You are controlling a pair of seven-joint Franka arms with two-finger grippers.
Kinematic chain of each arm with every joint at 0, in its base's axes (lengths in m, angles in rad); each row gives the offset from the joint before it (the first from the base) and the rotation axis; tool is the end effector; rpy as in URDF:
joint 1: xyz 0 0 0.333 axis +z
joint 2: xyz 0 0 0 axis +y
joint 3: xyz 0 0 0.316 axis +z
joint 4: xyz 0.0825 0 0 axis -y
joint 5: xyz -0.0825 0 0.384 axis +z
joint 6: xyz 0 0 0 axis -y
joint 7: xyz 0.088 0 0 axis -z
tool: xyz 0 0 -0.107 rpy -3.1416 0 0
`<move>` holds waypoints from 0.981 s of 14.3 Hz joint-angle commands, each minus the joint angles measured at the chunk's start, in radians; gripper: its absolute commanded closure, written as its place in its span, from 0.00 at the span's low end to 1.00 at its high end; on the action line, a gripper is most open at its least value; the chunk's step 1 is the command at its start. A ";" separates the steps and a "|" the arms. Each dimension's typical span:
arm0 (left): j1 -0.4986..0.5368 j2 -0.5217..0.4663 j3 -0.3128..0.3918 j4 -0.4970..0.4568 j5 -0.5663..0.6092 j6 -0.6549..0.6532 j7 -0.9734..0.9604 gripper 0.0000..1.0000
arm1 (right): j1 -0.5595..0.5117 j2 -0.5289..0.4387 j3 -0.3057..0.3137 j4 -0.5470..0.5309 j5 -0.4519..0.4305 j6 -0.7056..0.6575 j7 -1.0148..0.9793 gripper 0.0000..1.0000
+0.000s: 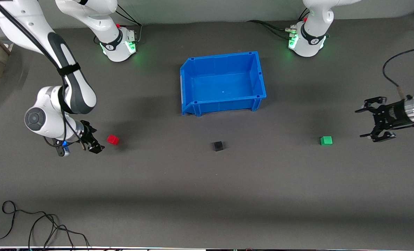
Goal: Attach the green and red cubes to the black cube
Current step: 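Grasp the red cube with the right gripper while the left gripper reaches the green cube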
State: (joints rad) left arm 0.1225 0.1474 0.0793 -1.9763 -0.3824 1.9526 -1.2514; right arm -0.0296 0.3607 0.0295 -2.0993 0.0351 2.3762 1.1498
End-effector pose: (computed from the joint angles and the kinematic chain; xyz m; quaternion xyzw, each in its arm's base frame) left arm 0.5627 0.0887 0.3856 0.6750 0.7145 -0.1542 0.1002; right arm 0.5735 0.0002 0.2394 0.8307 -0.5548 -0.0443 0.0086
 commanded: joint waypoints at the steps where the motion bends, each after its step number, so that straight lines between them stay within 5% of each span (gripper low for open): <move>1: 0.005 -0.002 -0.001 -0.134 -0.087 0.153 0.120 0.00 | 0.045 0.053 -0.013 0.025 0.052 0.067 0.199 0.00; 6: 0.023 0.136 -0.001 -0.165 -0.228 0.276 0.314 0.00 | 0.121 0.121 -0.020 0.019 0.051 0.141 0.344 0.01; 14: -0.009 0.248 -0.010 -0.188 -0.311 0.425 0.375 0.00 | 0.126 0.087 -0.062 -0.005 0.020 0.063 0.329 0.01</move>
State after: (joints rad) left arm 0.1330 0.3869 0.0673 -2.1488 -0.6618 2.3416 -0.9097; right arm 0.0902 0.4706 -0.0260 -2.0941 0.0660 2.4840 1.4776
